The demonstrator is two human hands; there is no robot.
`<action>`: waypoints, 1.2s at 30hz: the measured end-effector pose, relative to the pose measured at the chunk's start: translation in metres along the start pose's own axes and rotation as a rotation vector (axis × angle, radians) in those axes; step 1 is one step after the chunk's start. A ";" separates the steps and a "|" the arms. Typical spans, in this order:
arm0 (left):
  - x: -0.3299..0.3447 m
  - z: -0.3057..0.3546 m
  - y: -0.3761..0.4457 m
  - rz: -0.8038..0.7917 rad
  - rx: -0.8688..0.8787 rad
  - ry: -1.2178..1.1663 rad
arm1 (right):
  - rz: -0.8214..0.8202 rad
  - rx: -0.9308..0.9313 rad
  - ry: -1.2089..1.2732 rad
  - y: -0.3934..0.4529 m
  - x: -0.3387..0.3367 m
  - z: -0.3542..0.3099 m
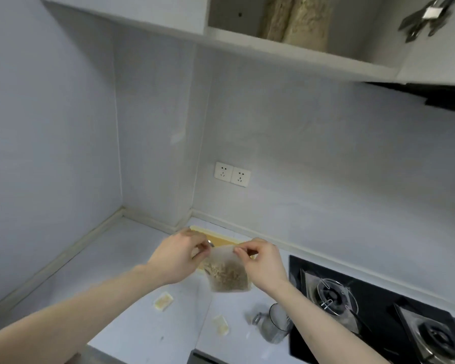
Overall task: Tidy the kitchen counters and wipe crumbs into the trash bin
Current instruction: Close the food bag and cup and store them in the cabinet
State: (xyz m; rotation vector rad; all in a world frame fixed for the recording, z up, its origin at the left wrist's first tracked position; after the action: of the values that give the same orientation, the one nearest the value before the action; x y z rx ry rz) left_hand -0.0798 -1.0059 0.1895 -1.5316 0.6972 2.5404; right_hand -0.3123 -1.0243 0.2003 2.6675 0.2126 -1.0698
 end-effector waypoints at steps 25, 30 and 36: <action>-0.352 0.150 0.168 0.568 0.339 0.520 | 0.626 -0.492 0.103 0.104 -0.248 -0.272; -0.383 0.161 0.188 0.655 0.314 0.492 | 0.740 -0.484 0.152 0.119 -0.268 -0.301; -0.400 0.165 0.206 0.651 0.163 0.368 | 0.856 -0.393 0.282 0.135 -0.286 -0.318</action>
State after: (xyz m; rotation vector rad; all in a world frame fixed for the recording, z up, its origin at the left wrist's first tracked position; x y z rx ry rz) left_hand -0.0811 -1.0588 0.6664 -1.9836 1.6425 2.5002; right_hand -0.2779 -1.0724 0.6446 2.1582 -0.5635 -0.3330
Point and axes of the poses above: each hand's wrist, its own y-axis towards the middle knuckle, its own x-axis out of the palm, z = x × y, the point moved 2 cm from there along y, towards the middle knuckle, and after that the axes turned 6 degrees about -z, right-handed, at the moved point
